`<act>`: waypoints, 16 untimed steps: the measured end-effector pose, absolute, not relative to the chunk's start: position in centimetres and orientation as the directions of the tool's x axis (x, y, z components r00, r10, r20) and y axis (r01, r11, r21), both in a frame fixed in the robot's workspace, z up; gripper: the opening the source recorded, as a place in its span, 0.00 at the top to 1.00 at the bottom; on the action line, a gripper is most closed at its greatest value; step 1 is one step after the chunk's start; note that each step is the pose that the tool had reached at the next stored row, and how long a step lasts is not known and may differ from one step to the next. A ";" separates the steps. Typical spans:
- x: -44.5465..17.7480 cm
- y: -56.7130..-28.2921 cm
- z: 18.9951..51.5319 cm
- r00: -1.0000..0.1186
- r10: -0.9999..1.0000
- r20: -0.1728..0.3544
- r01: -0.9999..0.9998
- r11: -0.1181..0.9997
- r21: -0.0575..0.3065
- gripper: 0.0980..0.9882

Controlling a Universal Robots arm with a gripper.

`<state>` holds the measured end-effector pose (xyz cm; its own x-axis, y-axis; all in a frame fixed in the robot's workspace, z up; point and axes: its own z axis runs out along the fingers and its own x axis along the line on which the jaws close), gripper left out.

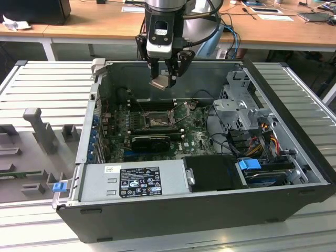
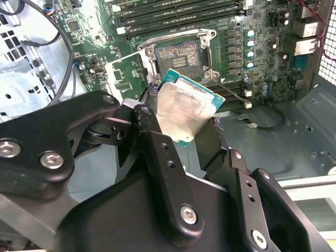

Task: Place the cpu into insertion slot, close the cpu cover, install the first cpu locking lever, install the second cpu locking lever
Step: 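Place the cpu into insertion slot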

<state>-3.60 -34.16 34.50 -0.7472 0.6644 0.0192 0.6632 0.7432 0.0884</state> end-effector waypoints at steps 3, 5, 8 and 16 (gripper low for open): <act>-3.6 -34.2 34.5 -0.736 0.677 0.019 0.675 0.732 0.088 0.52; -3.6 -34.2 34.4 -0.731 0.683 0.019 0.681 0.727 0.088 0.52; -3.6 -34.2 34.4 -0.723 0.691 0.019 0.689 0.719 0.088 0.52; -3.6 -34.2 34.2 -0.680 0.733 0.019 0.732 0.676 0.088 0.52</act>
<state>-3.60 -34.16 34.16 -0.6798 0.7332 0.0185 0.7316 0.6761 0.0877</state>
